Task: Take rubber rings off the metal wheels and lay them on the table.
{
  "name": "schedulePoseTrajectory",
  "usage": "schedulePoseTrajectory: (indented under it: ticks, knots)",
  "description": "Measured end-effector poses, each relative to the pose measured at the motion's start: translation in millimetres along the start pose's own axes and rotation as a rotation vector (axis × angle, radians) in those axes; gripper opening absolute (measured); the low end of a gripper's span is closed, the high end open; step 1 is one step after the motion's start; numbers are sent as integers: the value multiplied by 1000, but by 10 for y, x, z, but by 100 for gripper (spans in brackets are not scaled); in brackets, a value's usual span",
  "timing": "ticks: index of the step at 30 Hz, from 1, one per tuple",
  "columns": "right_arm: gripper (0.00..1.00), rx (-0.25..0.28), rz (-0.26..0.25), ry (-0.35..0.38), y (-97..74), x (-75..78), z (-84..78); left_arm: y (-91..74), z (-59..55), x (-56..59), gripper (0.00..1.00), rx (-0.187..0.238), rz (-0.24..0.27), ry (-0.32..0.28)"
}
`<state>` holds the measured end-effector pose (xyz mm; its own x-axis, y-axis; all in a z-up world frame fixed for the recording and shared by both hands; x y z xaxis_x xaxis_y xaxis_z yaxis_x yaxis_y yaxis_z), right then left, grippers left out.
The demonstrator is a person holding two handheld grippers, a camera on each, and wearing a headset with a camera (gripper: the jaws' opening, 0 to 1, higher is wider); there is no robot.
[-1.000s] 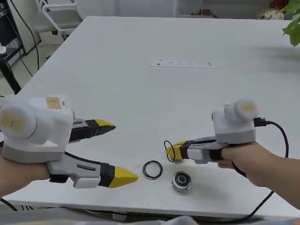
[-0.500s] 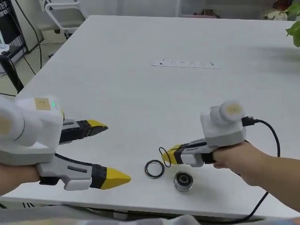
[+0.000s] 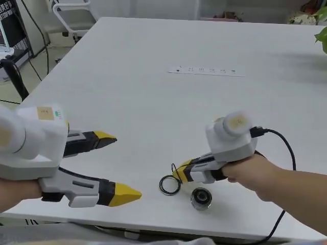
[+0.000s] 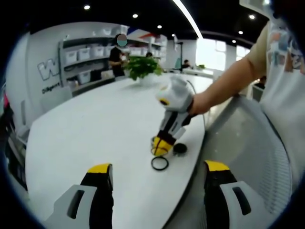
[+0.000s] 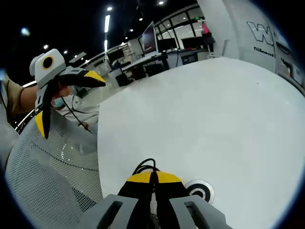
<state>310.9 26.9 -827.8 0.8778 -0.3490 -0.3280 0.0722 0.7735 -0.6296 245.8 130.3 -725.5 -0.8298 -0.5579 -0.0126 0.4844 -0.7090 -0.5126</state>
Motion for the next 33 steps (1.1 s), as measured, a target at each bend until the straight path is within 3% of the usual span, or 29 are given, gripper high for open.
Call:
schedulePoseTrajectory:
  ticks: [22, 33]
  knots:
    - [2, -5, -25, 5, -9, 33, 14, 17, -5, 7, 78, -10, -4, 1]
    - [11, 82, -15, 36, -156, 50, 122, 22, 3, 10, 78, -8, -5, -1]
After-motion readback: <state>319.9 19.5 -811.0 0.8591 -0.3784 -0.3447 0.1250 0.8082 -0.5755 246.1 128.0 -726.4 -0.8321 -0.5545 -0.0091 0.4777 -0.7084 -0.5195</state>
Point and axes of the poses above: the centre of the closed fingertips' face, and the gripper's own axes: y roughly forward along the fingers, x roughly to its right, z roughly out of its top, the point moved 3 cm from there along -y, roughly backward along the fingers, and after that the axes turned 2 degrees about y, right-handed, at the moved point
